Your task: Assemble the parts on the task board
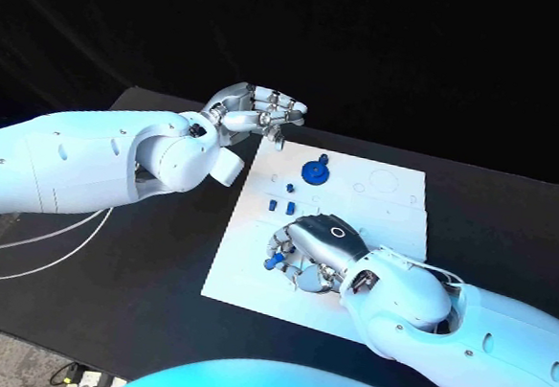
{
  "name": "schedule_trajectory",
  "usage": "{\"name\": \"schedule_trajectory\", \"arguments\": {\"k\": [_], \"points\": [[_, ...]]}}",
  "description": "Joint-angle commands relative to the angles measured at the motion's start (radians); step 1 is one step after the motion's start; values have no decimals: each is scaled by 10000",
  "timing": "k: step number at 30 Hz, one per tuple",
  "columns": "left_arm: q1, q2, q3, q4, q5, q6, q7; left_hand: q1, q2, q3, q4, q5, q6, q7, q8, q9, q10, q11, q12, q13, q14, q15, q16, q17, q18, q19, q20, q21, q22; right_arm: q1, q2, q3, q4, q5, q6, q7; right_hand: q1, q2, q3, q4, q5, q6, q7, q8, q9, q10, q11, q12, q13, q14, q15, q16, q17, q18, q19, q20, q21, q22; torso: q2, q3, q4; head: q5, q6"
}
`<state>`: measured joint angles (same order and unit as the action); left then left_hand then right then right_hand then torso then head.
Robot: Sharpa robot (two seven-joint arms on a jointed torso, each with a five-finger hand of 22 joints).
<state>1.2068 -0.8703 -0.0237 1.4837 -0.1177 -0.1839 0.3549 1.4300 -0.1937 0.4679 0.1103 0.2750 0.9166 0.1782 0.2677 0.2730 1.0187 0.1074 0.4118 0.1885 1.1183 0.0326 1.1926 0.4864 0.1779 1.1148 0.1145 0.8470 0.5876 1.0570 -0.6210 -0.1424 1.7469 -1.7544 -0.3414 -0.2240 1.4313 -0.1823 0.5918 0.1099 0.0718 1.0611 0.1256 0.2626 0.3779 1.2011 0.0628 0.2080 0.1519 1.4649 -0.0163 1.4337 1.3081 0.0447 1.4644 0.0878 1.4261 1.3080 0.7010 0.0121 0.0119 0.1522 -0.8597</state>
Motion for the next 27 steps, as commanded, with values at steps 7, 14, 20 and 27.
{"name": "schedule_trajectory", "arguments": {"k": [7,14,20,27], "points": [[11,0,6,35,41,145,42,-27,51,42,-5,-33,-39,6,32,8,-88,-1,58,8,-70,-34,-39,-8,68,-46,0,-47,-8,-112,194,-33,-70,-806,380,-407,-97,69,32,-15,21,10,19,40,17,36,-38,-25,9,538,-34,14,119,-138,644,-82,-35,2011,4,-4,5,-9,-39],[11,-6,6,38,41,156,39,-27,51,42,-5,-33,-39,6,32,8,-88,-1,58,8,-70,-34,-39,-8,68,-46,0,-47,-8,-171,290,-43,-91,-865,385,-369,-448,-191,102,-20,9,-458,185,-230,-54,-143,94,-261,8,523,68,-9,77,-119,607,-16,-144,1980,-1,-5,2,-2,-53],[12,-20,6,48,41,158,36,-36,50,41,-8,-33,-45,6,39,13,-102,-1,80,15,-72,-34,-36,-17,67,-45,0,-52,-11,-181,270,-48,-79,-859,151,-433,-887,-582,3,75,359,-1143,264,-678,-206,-456,218,-530,-18,497,181,-44,4,-79,549,93,-339,1912,-4,-3,-7,9,-56],[12,-42,6,58,41,149,33,-36,50,41,-8,-33,-45,6,39,13,-102,-1,80,15,-72,-34,-36,-17,67,-45,0,-52,-11,-201,131,-48,66,-886,-577,-522,-1126,-852,-241,148,332,-1526,244,-890,-266,-643,196,-641,-10,473,165,-92,-80,-41,506,107,-513,1847,1,16,-4,18,-31]]}}
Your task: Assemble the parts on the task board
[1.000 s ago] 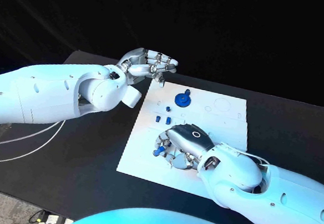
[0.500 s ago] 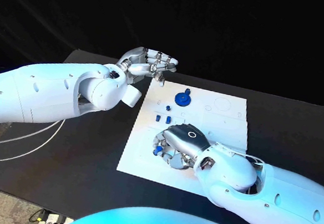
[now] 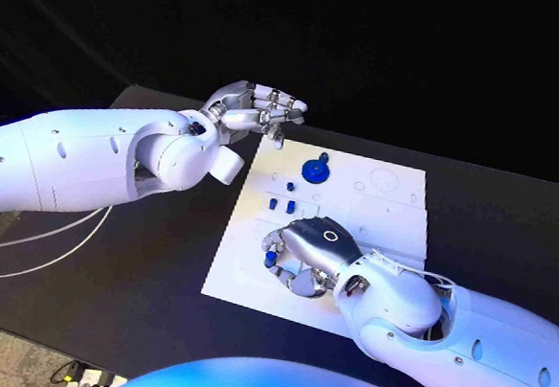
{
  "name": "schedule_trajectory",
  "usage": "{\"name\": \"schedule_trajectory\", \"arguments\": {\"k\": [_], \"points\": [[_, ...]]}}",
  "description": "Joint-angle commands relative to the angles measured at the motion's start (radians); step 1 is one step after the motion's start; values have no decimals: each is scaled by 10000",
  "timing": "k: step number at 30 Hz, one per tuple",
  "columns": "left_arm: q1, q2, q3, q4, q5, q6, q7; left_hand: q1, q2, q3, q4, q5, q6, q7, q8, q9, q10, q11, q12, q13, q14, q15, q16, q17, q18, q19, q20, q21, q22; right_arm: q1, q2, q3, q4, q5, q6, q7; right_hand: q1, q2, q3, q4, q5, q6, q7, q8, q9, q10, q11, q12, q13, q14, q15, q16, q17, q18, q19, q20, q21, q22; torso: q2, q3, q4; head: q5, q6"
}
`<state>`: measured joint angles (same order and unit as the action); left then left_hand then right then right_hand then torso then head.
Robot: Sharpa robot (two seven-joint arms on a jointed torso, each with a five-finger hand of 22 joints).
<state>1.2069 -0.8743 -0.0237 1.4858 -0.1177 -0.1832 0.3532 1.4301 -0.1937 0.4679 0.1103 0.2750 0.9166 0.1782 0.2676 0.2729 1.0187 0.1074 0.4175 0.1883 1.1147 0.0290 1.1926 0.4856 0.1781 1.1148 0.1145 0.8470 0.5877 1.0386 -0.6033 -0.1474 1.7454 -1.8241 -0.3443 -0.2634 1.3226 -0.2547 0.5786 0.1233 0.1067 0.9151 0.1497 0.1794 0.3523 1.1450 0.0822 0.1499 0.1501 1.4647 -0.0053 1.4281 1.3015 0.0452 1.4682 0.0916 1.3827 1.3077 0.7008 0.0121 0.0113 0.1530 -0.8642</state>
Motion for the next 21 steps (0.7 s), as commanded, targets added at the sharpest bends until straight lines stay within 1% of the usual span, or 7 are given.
{"name": "schedule_trajectory", "arguments": {"k": [1,8,13,16,18,19,21], "points": [[11,-10,6,39,41,140,48,-36,50,41,-8,-33,-46,6,40,15,-102,-1,22,17,-36,1,-36,-8,66,-45,0,-52,-13,-20,-85,2,127,-187,-700,-120,-95,-166,-187,43,-39,-123,23,-88,-18,-125,13,-69,7,469,60,-47,-35,-40,460,70,-110,1838,3,16,2,10,14],[11,-50,6,59,41,125,40,-36,50,41,-8,-33,-46,6,40,15,-102,-1,22,17,-36,1,-36,-8,66,-45,0,-52,-13,-19,-576,63,608,-2,-2047,122,-174,-215,-690,158,-73,-370,-18,-209,-36,-235,-29,-6,61,456,29,-82,-89,-12,428,50,-259,1781,4,15,-14,-26,54],[10,-60,5,62,41,130,44,-36,50,41,-8,-33,-46,6,40,15,-102,-1,22,17,-36,1,-36,-8,66,-45,0,-52,-13,208,-1423,185,1100,1210,-3057,679,58,33,-785,209,90,-48,-4,-41,52,241,-50,387,250,491,6,-32,-15,-44,486,15,-118,1840,-12,11,-22,-153,121],[9,-64,4,63,41,130,51,-36,50,41,-8,-33,-46,6,40,15,-102,-1,22,17,-36,1,-36,-8,66,-45,0,-52,-13,482,-2041,214,1280,2542,-2913,826,182,201,-738,215,141,410,42,186,145,944,-125,899,547,590,-39,190,340,-145,635,-8,392,2049,-11,1,-10,-333,152],[8,-71,0,65,41,129,55,-36,50,41,-8,-33,-46,6,40,15,-102,-1,22,17,-36,1,-36,-8,66,-45,0,-52,-13,721,-2572,226,1361,3795,-2538,780,-67,237,-934,445,221,744,-171,412,247,1396,-363,1529,1122,675,-214,405,675,-227,751,-156,810,2224,-14,3,-9,-489,193],[8,-73,-2,67,41,131,56,-36,50,41,-8,-33,-46,6,40,15,-102,-1,22,17,-36,1,-36,-8,66,-45,0,-52,-13,806,-2789,230,1387,4241,-2312,713,-143,227,-1102,476,533,1058,-320,685,439,1637,-502,2033,1576,704,-312,485,794,-258,794,-239,970,2290,-17,3,-16,-552,206],[8,-84,-8,73,41,127,61,-36,50,41,-8,-33,-46,6,40,15,-102,-1,22,17,-36,1,-36,-8,66,-45,0,-52,-13,967,-3283,234,1446,5041,-1837,534,-417,302,-1355,648,657,1064,-442,860,662,1627,-564,2662,2257,717,-419,528,845,-286,827,-314,1098,2345,-24,2,-36,-706,246]]}}
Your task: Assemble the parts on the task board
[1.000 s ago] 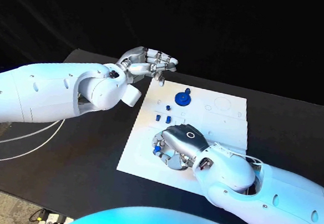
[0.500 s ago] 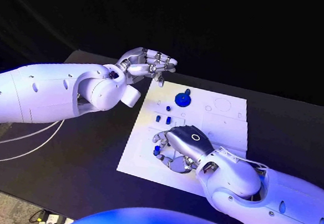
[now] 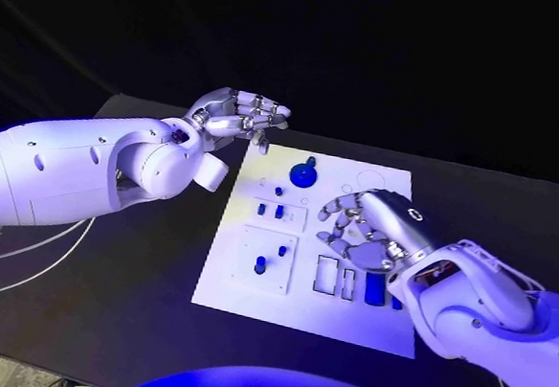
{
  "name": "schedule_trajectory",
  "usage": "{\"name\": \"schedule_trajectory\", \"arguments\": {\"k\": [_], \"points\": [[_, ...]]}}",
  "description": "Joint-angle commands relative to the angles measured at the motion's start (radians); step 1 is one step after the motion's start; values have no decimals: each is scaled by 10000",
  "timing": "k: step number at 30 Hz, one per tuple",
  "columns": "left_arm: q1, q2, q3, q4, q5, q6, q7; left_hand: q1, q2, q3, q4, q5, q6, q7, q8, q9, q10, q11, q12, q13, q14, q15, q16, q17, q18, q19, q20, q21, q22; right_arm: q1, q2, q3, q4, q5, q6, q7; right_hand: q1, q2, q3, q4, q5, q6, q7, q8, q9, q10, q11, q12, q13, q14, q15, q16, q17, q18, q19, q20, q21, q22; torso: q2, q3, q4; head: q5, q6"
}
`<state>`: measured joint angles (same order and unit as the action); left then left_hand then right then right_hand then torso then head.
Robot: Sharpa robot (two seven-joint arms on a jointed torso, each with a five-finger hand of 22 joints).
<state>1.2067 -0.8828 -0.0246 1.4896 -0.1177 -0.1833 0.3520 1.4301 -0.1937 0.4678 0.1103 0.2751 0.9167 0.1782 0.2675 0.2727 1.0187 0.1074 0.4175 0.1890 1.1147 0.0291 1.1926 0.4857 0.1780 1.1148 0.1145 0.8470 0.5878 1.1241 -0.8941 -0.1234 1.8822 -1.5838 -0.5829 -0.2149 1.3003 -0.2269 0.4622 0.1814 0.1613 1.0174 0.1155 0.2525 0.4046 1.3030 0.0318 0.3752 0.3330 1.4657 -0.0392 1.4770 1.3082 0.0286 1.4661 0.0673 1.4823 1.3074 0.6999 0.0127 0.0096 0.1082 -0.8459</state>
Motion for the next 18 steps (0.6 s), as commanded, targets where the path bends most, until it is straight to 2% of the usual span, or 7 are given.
{"name": "schedule_trajectory", "arguments": {"k": [1,2,3,5,11,14,18], "points": [[9,-2,-1,40,40,124,75,-36,50,41,-9,-33,-46,6,41,16,-102,-1,22,10,-36,1,-36,-10,67,-45,0,-52,-14,164,-585,-5,111,2869,759,-36,-304,43,-399,131,317,78,-167,327,368,-13,-120,984,1056,759,-127,167,1001,-168,909,-143,338,2438,-17,-9,-28,-332,85],[9,-7,-3,45,40,120,78,-36,50,41,-9,-33,-46,6,41,16,-102,-1,22,10,-36,1,-36,-10,67,-45,0,-52,-14,217,-846,-5,159,3077,951,-121,-270,207,-583,193,289,-110,-195,586,803,-503,-163,1952,2277,811,-129,334,1303,-221,969,-171,581,2530,-13,-12,-20,-406,95],[9,-8,-5,47,40,113,82,-36,50,41,-9,-33,-46,6,41,16,-102,-1,22,10,-36,1,-36,-10,67,-45,0,-52,-14,250,-1046,-7,203,3168,1086,-189,-374,228,-709,296,189,-214,-205,642,947,238,-186,4456,4796,742,-162,172,948,-191,935,-187,446,2486,-16,-12,-27,-446,100],[8,-6,-9,53,41,100,89,-36,50,41,-9,-33,-46,6,41,16,-102,-1,22,10,-36,1,-36,-10,67,-45,0,-52,-14,307,-1498,-20,323,3100,1354,-378,-337,296,-852,474,139,-416,-203,772,1347,378,-184,6644,7246,765,-171,232,1035,-215,964,-209,559,2529,-17,-3,-29,-547,116],[7,11,-14,62,43,100,106,-36,50,41,-9,-33,-46,6,41,16,-102,-1,22,10,-36,1,-36,-10,67,-45,0,-52,-14,301,-2304,-103,671,2318,1804,-1138,-466,191,-1126,809,-65,-463,-214,839,1618,693,-185,7812,8552,800,-174,338,1224,-245,1000,-206,699,2577,-35,-2,-69,-752,110],[6,20,-20,52,44,95,113,-52,42,39,-16,-35,-59,7,51,24,-128,1,57,19,-42,2,-33,-25,66,-43,0,-61,-19,209,-2578,-145,834,1854,1855,-1633,-573,139,-1290,996,-154,-505,-201,837,1690,650,-168,7824,8636,809,-159,371,1285,-253,1009,-197,732,2588,-61,8,-92,-827,108],[5,25,-26,49,49,93,118,-52,42,39,-16,-35,-59,7,51,24,-128,1,57,19,-42,2,-33,-25,66,-43,0,-61,-19,24,-2727,-174,1008,1470,1817,-2061,-749,122,-1565,1092,-71,-546,-193,826,1777,663,-156,7923,8817,821,-147,409,1357,-266,1025,-186,794,2607,-73,-8,-92,-883,101]]}}
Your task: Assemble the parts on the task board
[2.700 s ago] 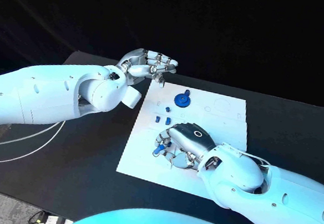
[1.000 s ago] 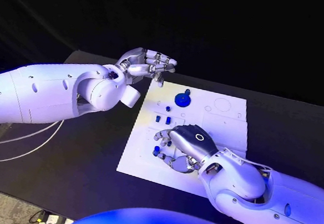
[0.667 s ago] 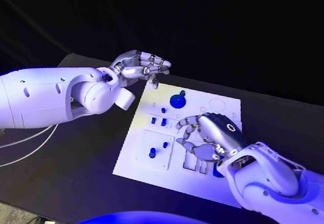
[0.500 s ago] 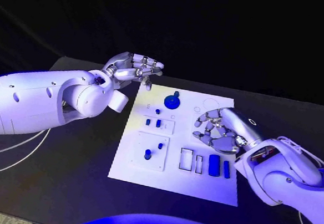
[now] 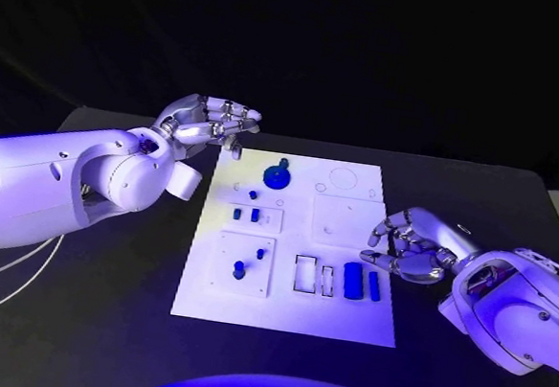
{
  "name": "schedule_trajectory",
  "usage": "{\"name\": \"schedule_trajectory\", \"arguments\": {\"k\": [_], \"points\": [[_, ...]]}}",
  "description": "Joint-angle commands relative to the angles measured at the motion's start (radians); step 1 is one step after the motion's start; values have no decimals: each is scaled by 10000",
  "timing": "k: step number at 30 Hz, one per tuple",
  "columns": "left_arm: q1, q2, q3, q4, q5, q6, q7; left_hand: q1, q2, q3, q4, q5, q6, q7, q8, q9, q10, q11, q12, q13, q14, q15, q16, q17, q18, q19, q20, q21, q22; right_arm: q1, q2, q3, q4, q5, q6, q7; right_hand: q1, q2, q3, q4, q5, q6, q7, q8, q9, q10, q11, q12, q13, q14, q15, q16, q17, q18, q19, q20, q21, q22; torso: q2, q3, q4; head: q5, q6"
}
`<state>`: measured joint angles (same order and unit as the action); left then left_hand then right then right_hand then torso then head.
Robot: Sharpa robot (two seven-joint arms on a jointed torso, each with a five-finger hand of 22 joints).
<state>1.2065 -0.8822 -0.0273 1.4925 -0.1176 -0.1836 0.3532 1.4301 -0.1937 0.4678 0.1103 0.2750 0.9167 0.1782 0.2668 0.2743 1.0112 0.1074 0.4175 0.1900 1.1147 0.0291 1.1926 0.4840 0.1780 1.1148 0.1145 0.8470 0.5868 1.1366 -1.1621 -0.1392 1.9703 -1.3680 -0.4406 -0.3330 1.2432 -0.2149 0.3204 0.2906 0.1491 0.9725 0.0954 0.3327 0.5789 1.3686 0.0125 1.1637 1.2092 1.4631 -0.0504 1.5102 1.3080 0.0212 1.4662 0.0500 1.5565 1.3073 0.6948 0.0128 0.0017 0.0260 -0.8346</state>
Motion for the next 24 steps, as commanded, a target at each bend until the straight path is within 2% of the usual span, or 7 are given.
{"name": "schedule_trajectory", "arguments": {"k": [1,2,3,4,12,16,24], "points": [[7,19,-1,20,55,96,106,-53,42,39,-16,-35,-59,7,58,8,-53,1,57,9,-42,2,-33,-9,67,-43,0,-61,-9,-160,-69,-20,176,-786,382,-984,-306,32,-293,6,352,-106,-1,21,80,-12,38,25,95,847,-34,86,1369,-190,1021,-13,43,2605,-26,-11,-20,-66,-17],[6,19,-2,19,57,96,106,-53,42,39,-16,-35,-59,7,58,8,-53,1,57,9,-42,2,-33,-9,67,-43,0,-61,-9,-182,-77,-22,194,-819,376,-1020,-306,32,-293,6,352,-106,-1,21,80,-12,38,25,95,847,-34,86,1369,-190,1021,-13,43,2605,-22,-10,-16,-74,-17],[6,19,-3,18,63,96,106,-53,42,39,-16,-35,-59,7,58,8,-53,1,57,9,-42,2,-33,-9,67,-43,0,-61,-9,-234,-90,-27,230,-888,360,-1099,-410,24,-433,3,683,-133,4,4,112,-46,35,-30,93,843,-36,84,1358,-191,1022,-12,47,2606,-22,-11,-18,-85,-20],[6,19,-4,17,66,96,106,-53,42,39,-16,-35,-59,7,58,8,-53,1,57,9,-42,2,-33,-9,67,-43,0,-61,-9,-271,-93,-31,250,-933,344,-1156,-448,22,-497,6,742,-165,10,-19,117,-107,40,-149,13,842,-32,84,1357,-190,1020,-11,40,2605,-18,-8,-15,-101,-14],[5,27,-12,5,80,91,109,-67,41,36,-11,-35,-62,9,62,10,-60,3,67,11,-43,3,-31,-13,66,-42,1,-64,-10,-489,23,-70,269,-1272,272,-1543,-578,63,-699,18,759,-280,41,-129,97,-190,68,-326,-66,841,-12,90,1366,-188,1018,2,32,2602,-31,-29,1,-167,12],[5,26,-15,-1,90,88,108,-67,41,36,-11,-35,-62,9,62,10,-60,3,67,11,-43,3,-31,-13,66,-42,1,-64,-10,-575,160,-79,170,-1347,321,-1644,-644,134,-763,22,798,-275,44,-152,88,-256,73,-476,-163,835,-5,82,1343,-187,1016,9,25,2600,-26,-19,-26,-151,11],[5,43,-18,-8,102,104,113,-67,41,36,-11,-35,-62,9,62,10,-60,3,67,11,-43,3,-31,-13,66,-42,1,-64,-10,-782,467,-90,-32,-1467,418,-1766,-711,185,-846,23,839,-216,34,-149,89,-258,68,-510,-158,833,-5,81,1340,-190,1020,13,42,2605,-20,-9,-8,-151,31]]}}
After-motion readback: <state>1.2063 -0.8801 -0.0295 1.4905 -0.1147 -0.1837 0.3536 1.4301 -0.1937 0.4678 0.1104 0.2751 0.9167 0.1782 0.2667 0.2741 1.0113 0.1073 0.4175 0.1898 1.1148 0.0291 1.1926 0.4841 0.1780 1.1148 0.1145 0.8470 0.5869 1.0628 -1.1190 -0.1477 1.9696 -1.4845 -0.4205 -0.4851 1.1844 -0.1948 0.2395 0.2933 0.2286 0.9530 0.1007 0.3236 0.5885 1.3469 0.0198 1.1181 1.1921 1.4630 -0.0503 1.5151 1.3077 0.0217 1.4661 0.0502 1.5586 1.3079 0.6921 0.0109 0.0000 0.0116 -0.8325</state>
